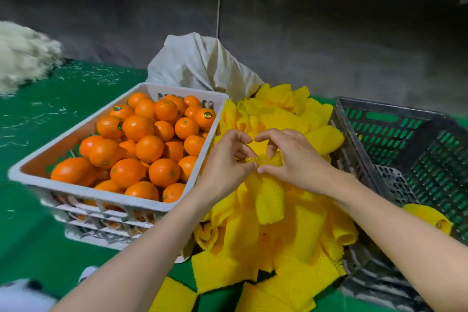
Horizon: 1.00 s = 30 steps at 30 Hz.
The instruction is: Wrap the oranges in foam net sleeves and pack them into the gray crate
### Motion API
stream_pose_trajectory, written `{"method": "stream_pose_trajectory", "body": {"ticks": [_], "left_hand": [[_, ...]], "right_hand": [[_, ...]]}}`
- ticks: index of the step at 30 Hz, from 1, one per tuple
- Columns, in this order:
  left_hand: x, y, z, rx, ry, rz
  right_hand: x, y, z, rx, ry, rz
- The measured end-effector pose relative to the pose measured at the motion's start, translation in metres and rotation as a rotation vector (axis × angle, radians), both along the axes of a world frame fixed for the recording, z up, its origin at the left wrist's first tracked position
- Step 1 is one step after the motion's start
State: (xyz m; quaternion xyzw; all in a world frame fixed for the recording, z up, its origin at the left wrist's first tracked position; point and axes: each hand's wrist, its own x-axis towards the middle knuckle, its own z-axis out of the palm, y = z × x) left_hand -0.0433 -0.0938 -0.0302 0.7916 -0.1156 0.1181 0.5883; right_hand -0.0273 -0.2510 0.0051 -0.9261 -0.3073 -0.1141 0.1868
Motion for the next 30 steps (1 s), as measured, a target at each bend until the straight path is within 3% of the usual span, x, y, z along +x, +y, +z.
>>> {"method": "stream_pose_trajectory", "body": {"ticks": [4,6,8,11,14,17,20,24,27,30], "left_hand": [[0.007,0.023,0.0,-0.018,0.012,0.023],[0.021,0.047,0.0,-0.036,-0.002,0.131],[0.041,0.085,-0.004,0.156,0.006,0.376],[0.058,0.14,-0.02,0.603,0.208,0.674],[0.06,0.156,-0.034,0.778,0.329,0.676],[0.063,0.159,-0.038,0.796,0.349,0.611],[0.062,0.163,-0.036,0.705,0.255,0.634],[0.051,0.145,-0.023,0.424,0.08,0.559],[0.043,0.116,-0.005,0.049,0.029,0.341],[0.032,0.08,0.011,-0.366,0.174,0.081]], "right_hand": [[0.012,0.015,-0.007,-0.121,-0.019,0.051],[0.018,0.017,-0.009,-0.114,-0.012,0.066],[0.021,0.016,-0.01,-0.094,-0.01,0.044],[0.024,0.015,-0.01,-0.09,-0.019,0.018],[0.027,0.018,-0.012,-0.116,-0.012,0.016],[0.029,0.021,-0.01,-0.07,0.005,0.015],[0.028,0.022,-0.006,0.031,0.079,0.026],[0.023,0.023,0.002,0.229,0.232,0.055],[0.016,0.026,0.01,0.414,0.389,0.109],[0.008,0.027,0.012,0.62,0.587,0.155]]}}
